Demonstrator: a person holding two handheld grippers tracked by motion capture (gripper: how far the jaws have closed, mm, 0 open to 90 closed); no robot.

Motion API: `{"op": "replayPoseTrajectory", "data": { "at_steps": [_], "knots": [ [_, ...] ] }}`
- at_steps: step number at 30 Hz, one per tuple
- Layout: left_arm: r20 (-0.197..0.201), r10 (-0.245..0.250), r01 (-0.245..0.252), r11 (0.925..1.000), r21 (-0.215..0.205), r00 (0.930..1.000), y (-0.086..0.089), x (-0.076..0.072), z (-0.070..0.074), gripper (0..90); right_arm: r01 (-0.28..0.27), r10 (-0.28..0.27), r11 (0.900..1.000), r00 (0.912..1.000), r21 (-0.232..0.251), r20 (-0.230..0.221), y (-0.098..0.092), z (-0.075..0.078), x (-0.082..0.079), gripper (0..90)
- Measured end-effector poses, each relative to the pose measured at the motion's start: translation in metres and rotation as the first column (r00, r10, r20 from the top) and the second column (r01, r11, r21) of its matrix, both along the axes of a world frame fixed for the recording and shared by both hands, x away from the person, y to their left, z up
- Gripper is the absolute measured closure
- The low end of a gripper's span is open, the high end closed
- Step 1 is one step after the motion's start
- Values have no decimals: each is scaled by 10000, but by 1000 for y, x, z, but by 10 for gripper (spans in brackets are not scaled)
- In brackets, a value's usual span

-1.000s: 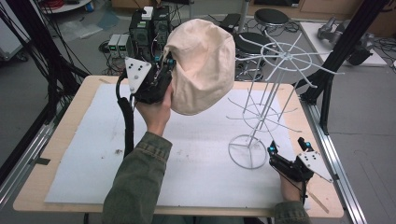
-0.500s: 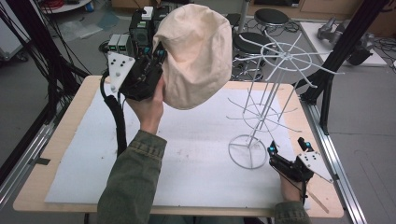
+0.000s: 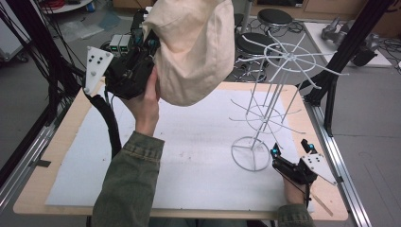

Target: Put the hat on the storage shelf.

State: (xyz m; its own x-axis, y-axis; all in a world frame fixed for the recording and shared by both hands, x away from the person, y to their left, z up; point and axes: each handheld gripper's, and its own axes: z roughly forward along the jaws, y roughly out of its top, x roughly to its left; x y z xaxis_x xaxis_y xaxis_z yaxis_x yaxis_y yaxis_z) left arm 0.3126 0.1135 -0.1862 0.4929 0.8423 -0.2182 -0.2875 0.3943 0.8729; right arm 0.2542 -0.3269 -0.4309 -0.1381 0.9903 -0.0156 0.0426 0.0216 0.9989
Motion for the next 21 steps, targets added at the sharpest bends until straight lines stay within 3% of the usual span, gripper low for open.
{"op": "replayPoseTrajectory", "data": {
  "at_steps": [8,21],
  "knots": [
    [208,-229,226,9996,141,9995,-13,-2,12,803,-29,29,10000,10000,-6,26,0,0,0,34],
    [121,-796,789,9958,456,9968,-47,3,14,803,-17,16,10000,10000,60,76,-1,1,-1,34]
  ]
}}
